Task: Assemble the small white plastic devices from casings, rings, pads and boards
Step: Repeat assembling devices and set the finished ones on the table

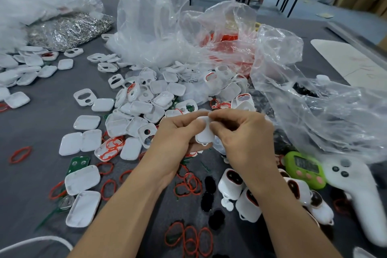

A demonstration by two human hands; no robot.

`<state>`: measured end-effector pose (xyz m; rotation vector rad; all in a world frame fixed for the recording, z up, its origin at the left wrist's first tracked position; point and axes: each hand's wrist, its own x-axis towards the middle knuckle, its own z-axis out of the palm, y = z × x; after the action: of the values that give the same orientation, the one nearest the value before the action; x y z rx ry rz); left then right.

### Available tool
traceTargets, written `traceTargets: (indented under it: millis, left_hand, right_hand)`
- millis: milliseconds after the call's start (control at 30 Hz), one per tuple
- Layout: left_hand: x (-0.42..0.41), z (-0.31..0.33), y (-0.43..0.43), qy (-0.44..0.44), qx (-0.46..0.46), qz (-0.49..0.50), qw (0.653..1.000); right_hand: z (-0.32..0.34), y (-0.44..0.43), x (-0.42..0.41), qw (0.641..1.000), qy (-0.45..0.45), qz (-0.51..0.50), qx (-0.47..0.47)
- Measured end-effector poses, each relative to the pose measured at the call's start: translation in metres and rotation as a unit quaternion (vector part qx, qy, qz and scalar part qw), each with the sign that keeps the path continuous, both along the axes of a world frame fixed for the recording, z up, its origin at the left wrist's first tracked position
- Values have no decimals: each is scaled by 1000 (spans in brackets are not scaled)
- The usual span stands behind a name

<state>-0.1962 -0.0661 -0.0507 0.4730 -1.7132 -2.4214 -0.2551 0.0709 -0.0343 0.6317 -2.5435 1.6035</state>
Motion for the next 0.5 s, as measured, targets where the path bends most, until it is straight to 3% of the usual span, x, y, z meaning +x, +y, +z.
traceTargets:
  millis: [133, 267, 400, 500]
  left_hand:
    - [1, -1, 0, 10, -15, -1, 1000]
    - [1, 1, 0, 24, -2, 7, 1000]
    - [1, 1, -3, 46, 31, 1, 998]
    - [1, 1, -4, 67, 53, -20, 996]
  right_hand:
    - [-1, -2, 1, 1000, 10, -10, -1]
    - [-3, 0, -3, 996, -73, -13, -38]
    - [4, 1, -4, 974, -192, 95, -73]
    - [7, 1, -4, 966, -189, 133, -116]
